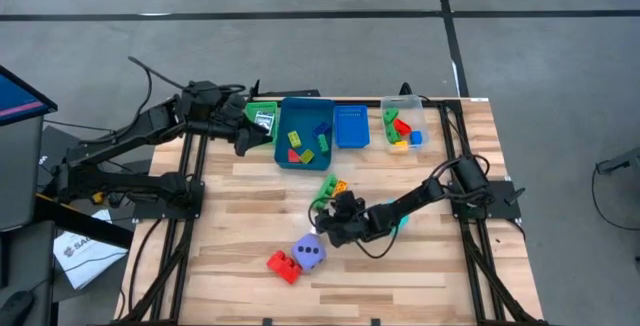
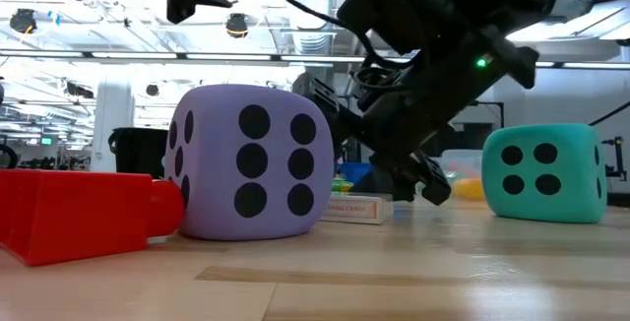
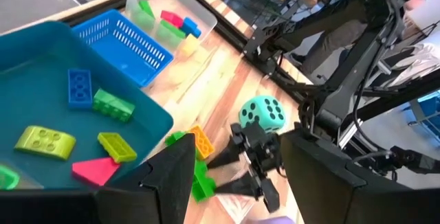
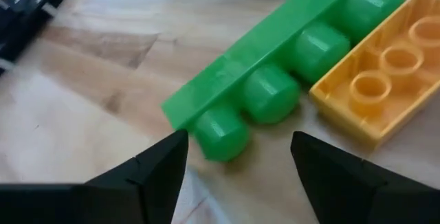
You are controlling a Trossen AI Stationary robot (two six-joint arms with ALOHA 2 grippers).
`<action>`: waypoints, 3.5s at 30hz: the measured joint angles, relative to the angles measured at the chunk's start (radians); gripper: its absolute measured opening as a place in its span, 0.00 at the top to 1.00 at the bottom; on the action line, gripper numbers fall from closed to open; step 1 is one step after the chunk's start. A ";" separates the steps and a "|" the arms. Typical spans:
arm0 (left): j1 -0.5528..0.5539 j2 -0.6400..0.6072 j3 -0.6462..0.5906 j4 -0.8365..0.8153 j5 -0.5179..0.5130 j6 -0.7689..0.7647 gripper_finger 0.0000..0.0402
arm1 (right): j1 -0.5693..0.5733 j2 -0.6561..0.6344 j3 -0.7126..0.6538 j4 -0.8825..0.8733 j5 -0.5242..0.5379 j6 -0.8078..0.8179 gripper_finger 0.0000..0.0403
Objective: Pick & Place Toys
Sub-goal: Put the small yellow game piece into the dark blue bin
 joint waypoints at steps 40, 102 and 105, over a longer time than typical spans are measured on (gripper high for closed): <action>0.000 0.000 0.000 -0.071 -0.005 0.132 0.48 | 0.097 -0.004 0.097 -0.389 -0.011 0.126 0.36; 0.000 0.000 0.000 -0.088 -0.004 0.128 0.48 | -0.119 -0.002 0.109 -0.504 0.017 0.216 0.36; 0.000 0.000 0.000 -0.088 -0.004 0.128 0.48 | -0.119 -0.002 0.109 -0.503 0.017 0.216 0.36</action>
